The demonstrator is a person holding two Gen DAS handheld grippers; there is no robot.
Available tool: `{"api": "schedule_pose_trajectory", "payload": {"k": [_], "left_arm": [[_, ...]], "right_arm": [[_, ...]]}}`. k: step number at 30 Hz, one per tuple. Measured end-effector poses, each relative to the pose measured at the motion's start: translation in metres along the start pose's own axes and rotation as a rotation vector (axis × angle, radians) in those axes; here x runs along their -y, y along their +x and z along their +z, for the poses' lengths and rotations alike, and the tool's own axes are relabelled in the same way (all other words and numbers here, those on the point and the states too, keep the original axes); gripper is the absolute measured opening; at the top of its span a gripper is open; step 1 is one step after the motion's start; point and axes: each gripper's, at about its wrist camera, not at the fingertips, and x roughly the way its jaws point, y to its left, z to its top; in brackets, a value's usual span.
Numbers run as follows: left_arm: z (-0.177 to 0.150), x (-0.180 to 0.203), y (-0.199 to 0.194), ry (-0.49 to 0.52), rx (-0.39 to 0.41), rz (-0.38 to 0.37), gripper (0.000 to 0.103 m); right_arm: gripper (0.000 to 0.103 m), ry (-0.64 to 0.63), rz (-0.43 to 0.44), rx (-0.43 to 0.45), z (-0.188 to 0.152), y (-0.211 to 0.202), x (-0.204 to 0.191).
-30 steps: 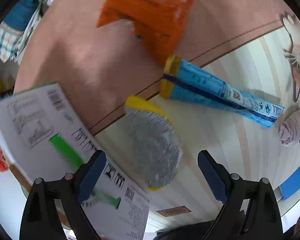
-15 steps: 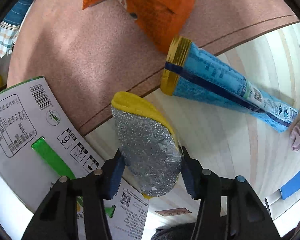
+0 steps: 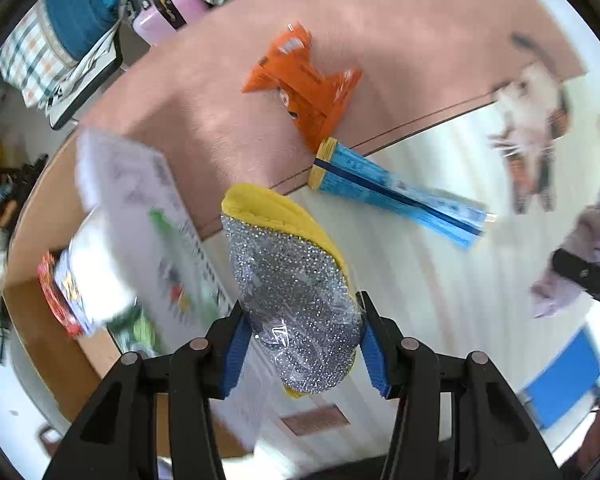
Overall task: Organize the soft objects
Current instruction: 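Grasp the silver sponge with the left gripper while the right grasps the lilac sock, then place the sponge and sock into the box and open both grippers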
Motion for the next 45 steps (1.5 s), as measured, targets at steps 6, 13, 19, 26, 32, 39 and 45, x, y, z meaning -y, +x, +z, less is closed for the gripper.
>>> {"api": "schedule_pose_trajectory", "payload": {"k": [6,13,19,26,32,39,45], "left_arm": [[-0.034,-0.085,-0.073,-0.132,0.090,-0.067,0.047],[-0.083,-0.215,-0.092,-0.315,0.081,-0.040,0.047],[-0.106,-0.309,-0.051,-0.486,-0.037,-0.094,0.047],[-0.099,-0.352,-0.009,-0.551,-0.127,-0.159,0.047],[-0.093,-0.349,0.018,-0.519,-0.201,-0.174,0.049],[-0.102,-0.344,0.024,-0.549,-0.215,-0.206,0.065],[-0.102,-0.328,0.005,-0.526,-0.184,-0.170,0.066]], "right_arm": [[0.044,-0.349,0.037,-0.011,-0.054,-0.036,-0.111],[0.044,-0.697,0.094,-0.097,-0.140,-0.011,-0.276],[0.044,-0.896,0.027,-0.221,-0.205,0.065,-0.387],[0.044,-0.977,-0.050,-0.295,-0.228,0.124,-0.428],[0.050,-1.017,-0.106,-0.335,-0.235,0.148,-0.437],[0.092,-0.996,-0.137,-0.344,-0.234,0.151,-0.435],[0.092,-0.947,-0.136,-0.327,-0.221,0.138,-0.420]]}}
